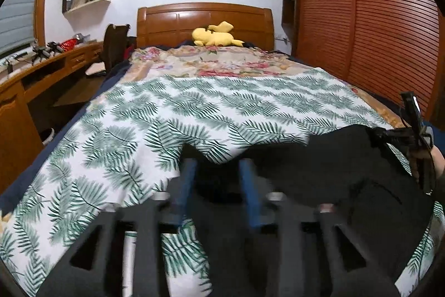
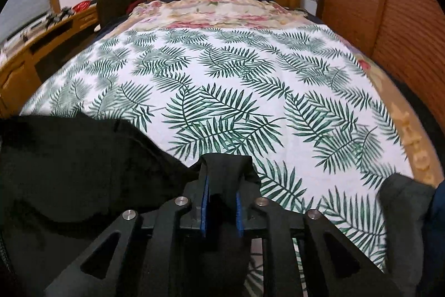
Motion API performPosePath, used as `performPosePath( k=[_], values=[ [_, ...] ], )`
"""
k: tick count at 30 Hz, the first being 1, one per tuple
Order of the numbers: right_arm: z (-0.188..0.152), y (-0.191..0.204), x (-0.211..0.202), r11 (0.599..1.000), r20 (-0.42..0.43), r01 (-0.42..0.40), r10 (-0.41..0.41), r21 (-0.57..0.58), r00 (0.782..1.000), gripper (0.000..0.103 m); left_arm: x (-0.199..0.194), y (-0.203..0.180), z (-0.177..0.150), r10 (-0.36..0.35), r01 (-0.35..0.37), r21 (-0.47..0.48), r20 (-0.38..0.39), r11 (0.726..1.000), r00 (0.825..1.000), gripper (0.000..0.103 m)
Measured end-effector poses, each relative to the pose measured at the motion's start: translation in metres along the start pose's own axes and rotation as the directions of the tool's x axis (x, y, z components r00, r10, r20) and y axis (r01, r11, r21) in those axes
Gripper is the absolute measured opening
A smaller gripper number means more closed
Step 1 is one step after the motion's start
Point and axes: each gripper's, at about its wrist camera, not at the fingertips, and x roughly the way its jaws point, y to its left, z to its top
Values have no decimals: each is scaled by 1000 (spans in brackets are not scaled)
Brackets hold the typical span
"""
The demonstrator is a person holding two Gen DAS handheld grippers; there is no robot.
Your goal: Fold large clothes
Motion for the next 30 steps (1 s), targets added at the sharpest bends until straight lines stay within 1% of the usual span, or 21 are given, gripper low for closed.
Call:
performPosePath(
  k=[1, 2, 3, 4, 5, 7, 8, 11, 14, 18, 20, 21, 23, 24, 25, 26, 27, 28, 30],
  values=[
    [2, -1, 0, 1000, 6, -2, 2, 7, 1000, 28, 1, -2, -2, -15, 15, 1, -7, 1000, 1000, 61],
    [3, -3, -1, 1000, 13, 4, -4, 13, 1000, 35, 2, -5, -4, -25, 25, 4, -11, 1000, 1000, 66],
    [4, -4, -3, 1000, 23, 16, -17, 21, 1000, 55, 2, -6, -5, -30, 30, 9, -13, 1000, 999, 73],
    [4, -6, -5, 999, 37, 17, -19, 31, 999, 68, 3, -10, -8, -34, 35, 16, -16, 999, 999, 75],
    [5, -8, -6, 999, 44, 18, -20, 41, 999, 71, 4, -13, -9, -37, 38, 21, -19, 999, 999, 75],
    [3, -9, -1, 998, 9, 42, -43, 49, 999, 72, 7, -20, -13, -55, 56, 32, -33, 998, 998, 75],
    [1, -9, 6, 997, -33, 53, -52, 47, 998, 72, 9, -24, -15, -70, 72, 35, -42, 997, 997, 75],
    [-9, -8, 24, 999, -108, 29, -24, 43, 994, 72, 13, -31, -19, -100, 102, 36, -55, 994, 993, 75],
    [-16, -11, 37, 998, -143, 14, -4, 69, 990, 72, 16, -38, -23, -124, 127, 44, -69, 991, 990, 75],
    [-19, -23, 56, 994, -202, 27, -6, 104, 979, 72, 20, -45, -28, -127, 132, 65, -80, 989, 989, 75],
    [-21, -28, 65, 991, -232, 15, 17, 136, 972, 72, 22, -47, -30, -127, 133, 70, -85, 989, 988, 75],
    [-22, -30, 69, 989, -242, 5, 30, 145, 970, 71, 23, -47, -31, -127, 133, 71, -87, 989, 988, 75],
    [-22, -27, 73, 988, -245, -43, 79, 147, 966, 39, 25, -47, -32, -131, 138, 70, -93, 988, 987, 75],
    [-21, -24, 72, 989, -237, -73, 103, 130, 966, 6, 26, -46, -33, -137, 144, 67, -97, 987, 986, 75],
    [-18, -19, 68, 992, -217, -86, 103, 89, 971, 5, 28, -46, -34, -139, 146, 65, -102, 987, 985, 75],
    [-17, -14, 63, 996, -193, -75, 82, 47, 978, 4, 29, -46, -35, -139, 146, 63, -106, 987, 985, 75],
    [-16, -12, 58, 998, -167, -55, 59, 28, 984, 4, 30, -46, -35, -139, 146, 61, -109, 987, 984, 75],
    [-14, -15, 55, 999, -138, -28, 33, 36, 990, 3, 31, -46, -35, -139, 146, 60, -112, 987, 984, 75],
    [-12, -23, 48, 996, -77, 39, -33, 85, 996, 3, 32, -46, -36, -136, 143, 60, -113, 988, 984, 75]
  ],
)
